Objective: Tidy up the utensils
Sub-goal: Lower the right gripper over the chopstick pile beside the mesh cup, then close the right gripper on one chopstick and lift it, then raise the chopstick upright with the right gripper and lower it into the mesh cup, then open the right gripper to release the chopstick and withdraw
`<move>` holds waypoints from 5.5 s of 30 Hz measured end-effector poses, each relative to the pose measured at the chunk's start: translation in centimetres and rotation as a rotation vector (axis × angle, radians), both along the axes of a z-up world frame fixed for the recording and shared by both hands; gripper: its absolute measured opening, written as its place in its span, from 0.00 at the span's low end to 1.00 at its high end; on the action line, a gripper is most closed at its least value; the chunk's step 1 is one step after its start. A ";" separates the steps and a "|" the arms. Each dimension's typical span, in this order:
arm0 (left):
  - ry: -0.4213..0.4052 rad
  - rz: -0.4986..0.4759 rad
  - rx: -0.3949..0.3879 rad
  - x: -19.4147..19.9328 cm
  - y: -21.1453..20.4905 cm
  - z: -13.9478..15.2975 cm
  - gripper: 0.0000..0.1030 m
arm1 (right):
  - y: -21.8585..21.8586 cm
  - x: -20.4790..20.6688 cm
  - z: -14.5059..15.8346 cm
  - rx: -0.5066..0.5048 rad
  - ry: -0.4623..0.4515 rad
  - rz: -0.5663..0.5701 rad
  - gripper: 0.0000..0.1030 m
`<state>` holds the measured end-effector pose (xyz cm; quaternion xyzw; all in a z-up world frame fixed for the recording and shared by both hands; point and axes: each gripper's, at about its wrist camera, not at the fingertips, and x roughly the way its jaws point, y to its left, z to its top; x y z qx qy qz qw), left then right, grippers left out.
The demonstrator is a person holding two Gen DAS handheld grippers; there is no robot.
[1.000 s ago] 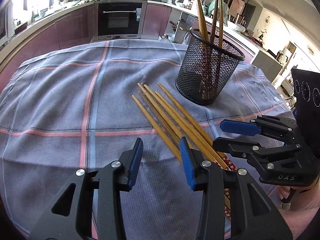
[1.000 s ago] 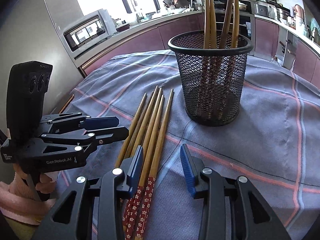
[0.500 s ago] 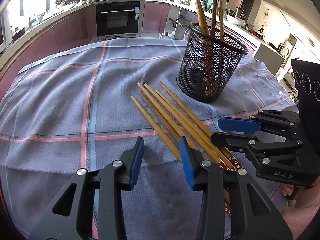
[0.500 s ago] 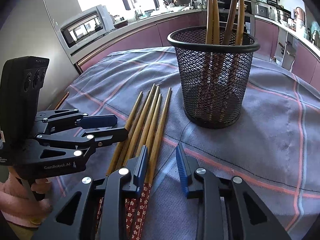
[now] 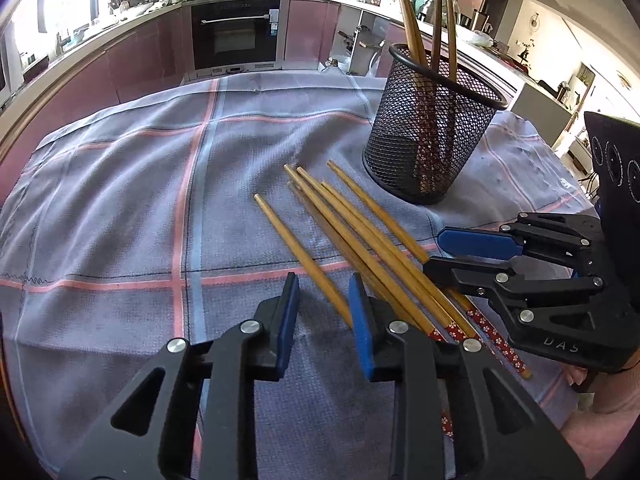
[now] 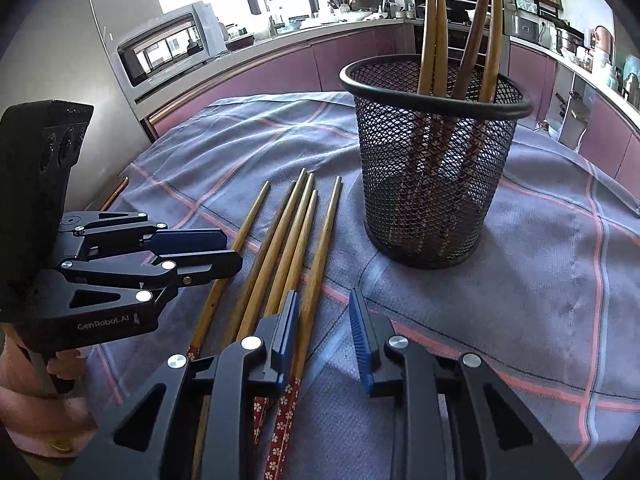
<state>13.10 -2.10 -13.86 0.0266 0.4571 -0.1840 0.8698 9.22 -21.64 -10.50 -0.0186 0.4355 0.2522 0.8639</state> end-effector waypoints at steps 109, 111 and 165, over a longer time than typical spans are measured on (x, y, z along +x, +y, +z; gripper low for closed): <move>-0.344 -0.072 -0.354 -4.3 1.6 17.8 0.07 | -6.7 -2.5 13.9 0.246 -0.381 -0.050 0.05; -0.359 -0.072 -0.354 -4.0 1.4 18.5 0.07 | -6.7 -2.4 14.4 0.244 -0.392 -0.050 0.05; -0.209 -0.138 -0.160 7.5 -4.6 16.6 0.07 | -6.5 5.3 11.3 0.139 -0.233 -0.136 0.08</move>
